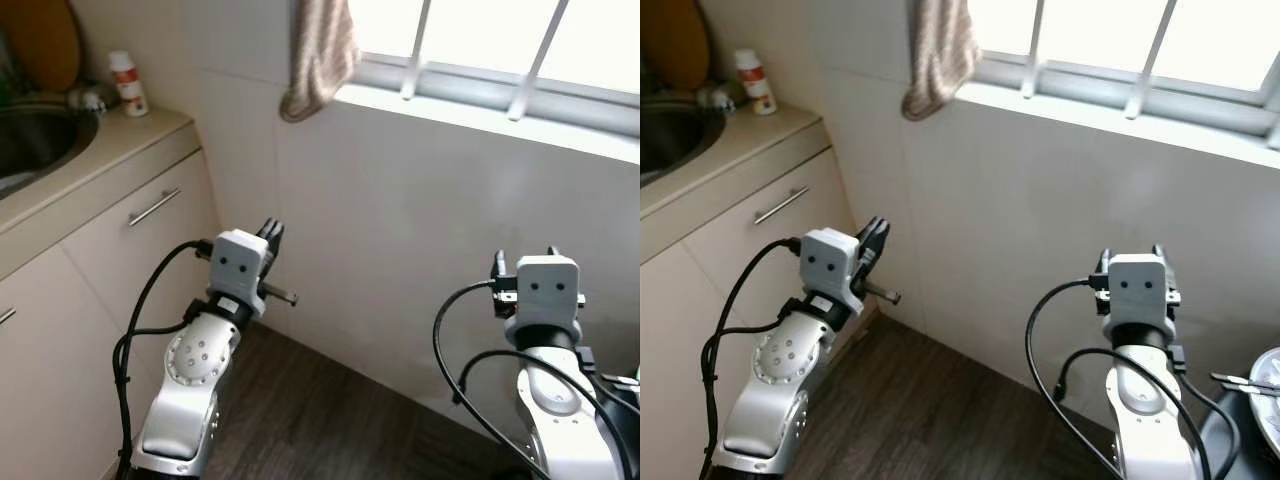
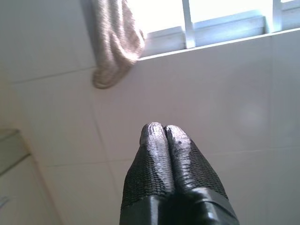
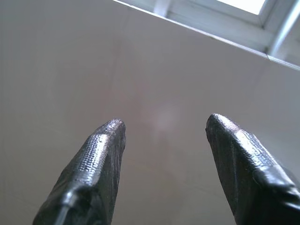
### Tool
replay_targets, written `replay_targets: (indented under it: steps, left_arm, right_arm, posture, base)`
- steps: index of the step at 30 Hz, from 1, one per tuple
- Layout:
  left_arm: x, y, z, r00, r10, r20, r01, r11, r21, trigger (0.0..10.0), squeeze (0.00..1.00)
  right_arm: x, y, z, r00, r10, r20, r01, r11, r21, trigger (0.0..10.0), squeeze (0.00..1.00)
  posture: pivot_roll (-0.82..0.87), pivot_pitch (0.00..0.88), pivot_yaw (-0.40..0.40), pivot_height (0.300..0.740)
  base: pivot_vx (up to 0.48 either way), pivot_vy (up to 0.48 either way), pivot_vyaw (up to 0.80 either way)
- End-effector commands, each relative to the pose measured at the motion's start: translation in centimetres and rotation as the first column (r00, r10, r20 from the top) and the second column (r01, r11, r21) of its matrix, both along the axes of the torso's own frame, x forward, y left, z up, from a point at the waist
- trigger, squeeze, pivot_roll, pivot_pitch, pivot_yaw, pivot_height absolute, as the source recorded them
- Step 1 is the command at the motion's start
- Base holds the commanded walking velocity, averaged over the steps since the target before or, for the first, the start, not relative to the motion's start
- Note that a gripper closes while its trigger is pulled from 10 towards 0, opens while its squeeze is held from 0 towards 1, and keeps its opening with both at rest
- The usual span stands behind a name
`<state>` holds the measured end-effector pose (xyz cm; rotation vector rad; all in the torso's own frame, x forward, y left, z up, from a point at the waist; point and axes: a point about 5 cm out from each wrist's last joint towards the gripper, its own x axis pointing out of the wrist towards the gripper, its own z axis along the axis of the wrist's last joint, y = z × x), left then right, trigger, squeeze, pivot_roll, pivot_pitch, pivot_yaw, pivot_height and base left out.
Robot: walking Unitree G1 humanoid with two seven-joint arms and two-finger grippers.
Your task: Kitchen organization
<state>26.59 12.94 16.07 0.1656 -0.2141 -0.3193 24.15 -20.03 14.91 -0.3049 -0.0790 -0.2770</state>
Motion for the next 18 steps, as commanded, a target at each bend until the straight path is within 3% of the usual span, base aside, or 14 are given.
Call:
replay_targets:
  steps: [1,6,13,18]
  left_arm:
    - [0.20,0.30,-0.14,1.000,0.007,-0.021,-0.007,1.000,-0.002,10.0,0.00]
    - [0.11,0.28,-0.14,1.000,0.008,-0.010,-0.008,1.000,0.009,10.0,0.00]
    - [0.08,0.32,-0.27,1.000,0.012,-0.007,-0.012,0.999,0.029,10.0,0.00]
    - [0.05,0.32,-0.39,1.000,0.012,-0.010,-0.012,0.999,0.034,10.0,0.00]
  right_arm:
    - [0.04,0.01,0.03,1.000,-0.004,0.001,0.004,1.000,0.018,10.0,0.00]
    - [-0.02,-0.08,0.00,1.000,-0.014,-0.001,0.014,1.000,0.009,10.0,0.00]
    - [-0.01,-0.68,-0.15,0.999,-0.051,-0.012,0.049,0.993,-0.104,10.0,0.00]
    - [-0.07,-0.72,-0.44,0.998,-0.051,-0.026,0.048,0.991,-0.126,10.0,0.00]
  posture:
    - [0.12,0.000,-0.041,0.740]
    - [0.12,0.000,-0.041,0.740]
    - [0.12,0.000,-0.040,0.740]
    - [0.12,0.000,-0.041,0.740]
  base:
    - [0.000,0.480,-0.80]
    - [0.000,0.415,-0.80]
    - [0.000,0.000,-0.80]
    - [0.000,0.000,-0.80]
